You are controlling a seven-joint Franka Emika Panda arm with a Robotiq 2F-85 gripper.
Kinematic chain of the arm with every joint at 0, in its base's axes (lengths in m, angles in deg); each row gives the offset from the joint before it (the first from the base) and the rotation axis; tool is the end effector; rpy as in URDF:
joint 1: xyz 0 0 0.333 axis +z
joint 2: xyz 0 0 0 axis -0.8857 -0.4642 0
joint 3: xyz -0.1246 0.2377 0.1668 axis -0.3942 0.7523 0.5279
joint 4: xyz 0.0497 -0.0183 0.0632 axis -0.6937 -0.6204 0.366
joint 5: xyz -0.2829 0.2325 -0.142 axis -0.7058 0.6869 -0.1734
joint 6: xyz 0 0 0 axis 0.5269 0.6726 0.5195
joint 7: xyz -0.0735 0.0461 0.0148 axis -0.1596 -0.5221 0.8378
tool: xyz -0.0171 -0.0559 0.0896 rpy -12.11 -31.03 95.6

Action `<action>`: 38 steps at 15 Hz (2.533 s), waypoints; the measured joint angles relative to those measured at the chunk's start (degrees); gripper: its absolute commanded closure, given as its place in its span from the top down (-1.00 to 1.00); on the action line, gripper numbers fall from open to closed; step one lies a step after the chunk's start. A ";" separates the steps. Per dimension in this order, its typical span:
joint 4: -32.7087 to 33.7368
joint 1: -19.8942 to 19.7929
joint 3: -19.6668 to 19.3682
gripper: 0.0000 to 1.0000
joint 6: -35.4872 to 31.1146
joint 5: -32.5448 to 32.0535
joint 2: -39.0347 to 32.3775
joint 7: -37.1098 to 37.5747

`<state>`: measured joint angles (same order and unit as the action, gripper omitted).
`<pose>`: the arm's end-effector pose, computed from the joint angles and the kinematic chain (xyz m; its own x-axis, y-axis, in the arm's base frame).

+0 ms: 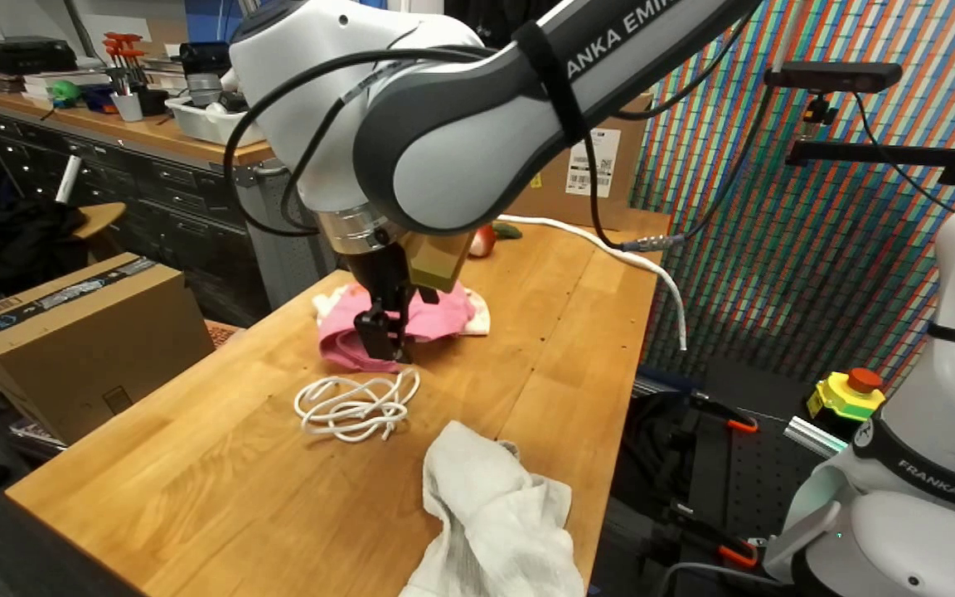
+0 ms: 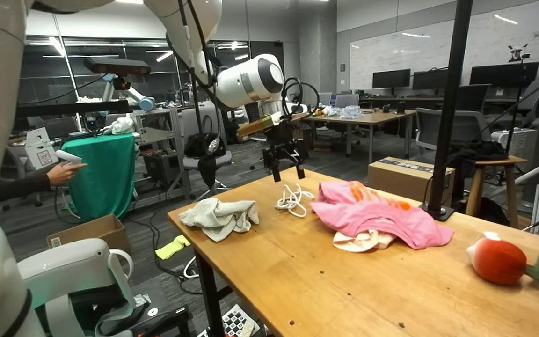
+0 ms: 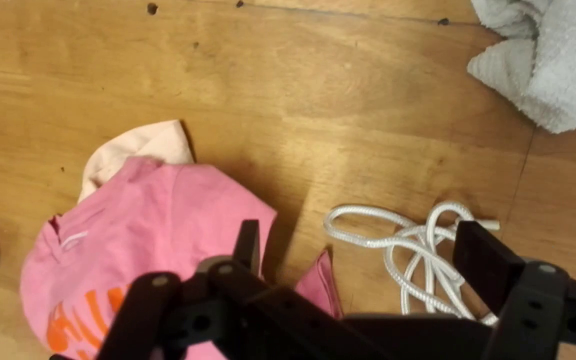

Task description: Put all the items on the table separately

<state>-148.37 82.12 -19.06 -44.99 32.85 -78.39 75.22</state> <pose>0.5688 0.2489 0.3406 0.9717 0.2163 -0.0953 0.2357 -0.9173 0.3209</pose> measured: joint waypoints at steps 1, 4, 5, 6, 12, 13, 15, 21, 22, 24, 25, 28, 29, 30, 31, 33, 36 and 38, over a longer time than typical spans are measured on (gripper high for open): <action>1.10 -0.08 -0.09 1.00 0.00 -0.55 -0.37 0.00; 4.50 -0.32 -0.48 1.00 0.00 -1.46 -2.08 -0.19; 5.68 -0.38 -0.73 1.00 0.00 -1.54 -2.85 -0.32; 6.90 -0.46 -1.01 1.00 0.00 -1.60 -3.65 -0.53; 12.60 -1.30 -3.18 1.00 0.00 -2.49 -8.66 -2.19; 13.30 -1.48 -3.64 1.00 0.00 -2.64 -9.46 -2.47; 14.48 -1.93 -4.51 1.00 0.00 -2.74 -10.98 -3.06; 16.66 -3.57 -6.01 1.00 0.02 -2.74 -14.10 -4.29; 16.79 -3.83 -6.04 1.00 0.03 -2.74 -14.33 -4.44; 16.89 -4.21 -6.05 1.00 0.06 -2.66 -14.59 -4.72; 16.90 -4.32 -6.05 1.00 0.07 -2.61 -14.66 -4.83; 16.89 -4.37 -5.96 1.00 0.11 -2.45 -14.77 -5.29; 16.89 -4.36 -5.81 1.00 0.11 -2.27 -14.77 -5.50; 16.88 -4.35 -5.62 1.00 0.11 -2.01 -14.77 -5.67; 16.85 -4.33 -5.38 1.00 0.13 -1.60 -14.77 -5.83; 16.71 -4.32 -4.87 1.00 0.20 -0.13 -14.77 -6.25; 16.39 -4.28 -4.37 1.00 0.21 1.22 -14.77 -6.60; 16.31 -4.28 -4.36 1.00 0.21 1.50 -14.87 -6.66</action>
<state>-132.06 77.84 -23.42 -44.79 34.34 -93.25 68.56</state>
